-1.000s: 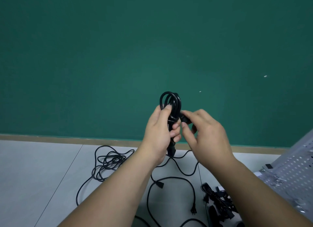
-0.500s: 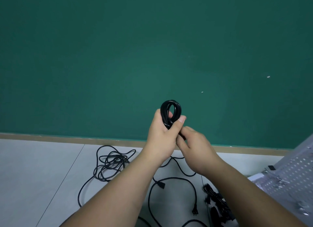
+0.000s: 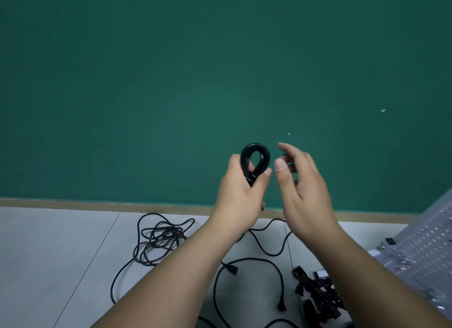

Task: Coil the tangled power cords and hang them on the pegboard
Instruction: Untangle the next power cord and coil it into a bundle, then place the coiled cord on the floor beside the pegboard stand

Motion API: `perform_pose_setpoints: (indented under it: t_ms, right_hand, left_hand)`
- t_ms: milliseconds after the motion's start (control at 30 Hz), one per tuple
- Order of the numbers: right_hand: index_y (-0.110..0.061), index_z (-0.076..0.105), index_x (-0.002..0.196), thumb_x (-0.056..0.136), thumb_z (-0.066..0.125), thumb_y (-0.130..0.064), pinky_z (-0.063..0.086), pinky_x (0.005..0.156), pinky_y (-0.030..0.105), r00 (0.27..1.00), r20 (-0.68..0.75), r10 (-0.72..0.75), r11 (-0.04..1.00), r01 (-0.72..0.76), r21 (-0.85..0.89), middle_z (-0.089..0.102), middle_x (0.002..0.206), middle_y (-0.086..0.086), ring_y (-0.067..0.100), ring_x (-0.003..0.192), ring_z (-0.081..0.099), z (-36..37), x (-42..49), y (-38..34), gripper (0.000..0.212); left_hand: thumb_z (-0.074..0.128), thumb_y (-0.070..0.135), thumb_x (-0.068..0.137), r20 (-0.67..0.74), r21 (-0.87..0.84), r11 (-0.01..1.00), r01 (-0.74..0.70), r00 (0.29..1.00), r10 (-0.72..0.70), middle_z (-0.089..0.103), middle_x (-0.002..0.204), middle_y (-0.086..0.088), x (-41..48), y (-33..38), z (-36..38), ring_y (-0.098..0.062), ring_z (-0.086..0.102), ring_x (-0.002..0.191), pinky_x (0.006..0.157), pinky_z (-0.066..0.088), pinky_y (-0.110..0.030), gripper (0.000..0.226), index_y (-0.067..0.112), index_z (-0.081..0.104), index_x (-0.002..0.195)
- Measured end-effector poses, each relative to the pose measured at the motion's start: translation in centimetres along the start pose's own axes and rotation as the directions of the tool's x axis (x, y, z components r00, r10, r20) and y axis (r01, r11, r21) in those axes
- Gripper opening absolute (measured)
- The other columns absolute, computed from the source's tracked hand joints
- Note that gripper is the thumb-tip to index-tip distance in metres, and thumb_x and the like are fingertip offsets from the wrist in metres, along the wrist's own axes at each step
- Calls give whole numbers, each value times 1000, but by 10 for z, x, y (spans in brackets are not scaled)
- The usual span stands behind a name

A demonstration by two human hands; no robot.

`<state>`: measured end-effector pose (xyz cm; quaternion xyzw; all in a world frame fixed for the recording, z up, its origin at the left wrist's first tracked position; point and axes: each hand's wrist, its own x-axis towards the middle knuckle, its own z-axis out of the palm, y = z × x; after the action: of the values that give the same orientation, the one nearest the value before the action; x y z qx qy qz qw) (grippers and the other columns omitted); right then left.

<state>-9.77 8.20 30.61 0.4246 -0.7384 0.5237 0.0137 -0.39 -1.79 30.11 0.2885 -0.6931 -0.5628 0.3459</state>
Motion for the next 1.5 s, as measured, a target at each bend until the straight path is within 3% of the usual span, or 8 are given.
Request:
perform_pose_setpoints:
  t_ms: [133,300,567,667,800,1133,1333,1500]
  right_hand:
    - [-30,72,102,110,35,-59,51,78,31,990,134,32,999,-36,25,72,87,-13,4,88,67,-15,12,5,48]
    - [-18,59,66,109,37,-54,34,57,36,995,89,-44,895,79,-439,50,46,-9,13,54,52,-27,17,13,60]
    - [-16,65,66,106,54,-48,39,51,25,986,163,-21,967,-21,253,55,55,-4,14,51,51,-42,10,0,53]
    - [-16,64,63,106,57,-47,44,54,29,992,108,59,998,-61,15,61,54,0,12,50,54,-36,13,15,54]
    - [-16,65,64,107,53,-50,48,64,36,990,27,136,958,-125,-257,64,56,-2,15,59,61,-21,15,37,56]
    - [-31,70,119,110,40,-56,59,79,40,844,283,457,804,-527,276,77,110,-4,12,82,70,-42,-28,68,40]
    - [-42,57,137,114,38,-45,64,92,40,792,409,453,754,-585,298,71,118,-13,3,103,70,-28,-83,76,30]
    - [-41,52,134,111,37,-45,58,92,43,804,287,521,790,-582,196,70,117,-10,16,105,68,-1,-146,93,28]
  left_hand:
    - [66,45,95,252,253,964,-78,968,12,64,82,8,-12,-3,12,-18,60,55,53,53,-44,25,43,41,94]
    - [65,26,93,467,280,960,14,871,-149,69,77,-1,-27,2,27,-23,71,57,52,59,-40,23,17,49,105]
    - [56,3,102,849,-76,900,430,501,-168,44,63,-6,-24,11,15,-16,47,46,50,47,-27,22,6,47,82]
    - [56,3,98,677,115,983,140,714,-181,53,62,-13,-21,1,29,-21,52,47,52,50,-31,14,-8,48,94]
    - [60,31,92,444,358,928,-101,893,-74,67,80,4,-22,-26,44,-23,64,68,67,59,-51,11,29,52,100]
    - [46,30,111,467,-113,883,456,809,-358,62,84,-22,-29,-33,45,-32,62,73,56,51,-29,19,12,43,112]
    - [51,44,110,368,-133,892,432,857,-360,76,113,-11,-45,-57,69,-26,76,98,74,63,-45,28,18,60,117]
    - [54,43,110,284,-31,861,507,831,-479,73,91,-9,-81,-81,83,-15,64,55,42,46,-24,28,17,64,115]
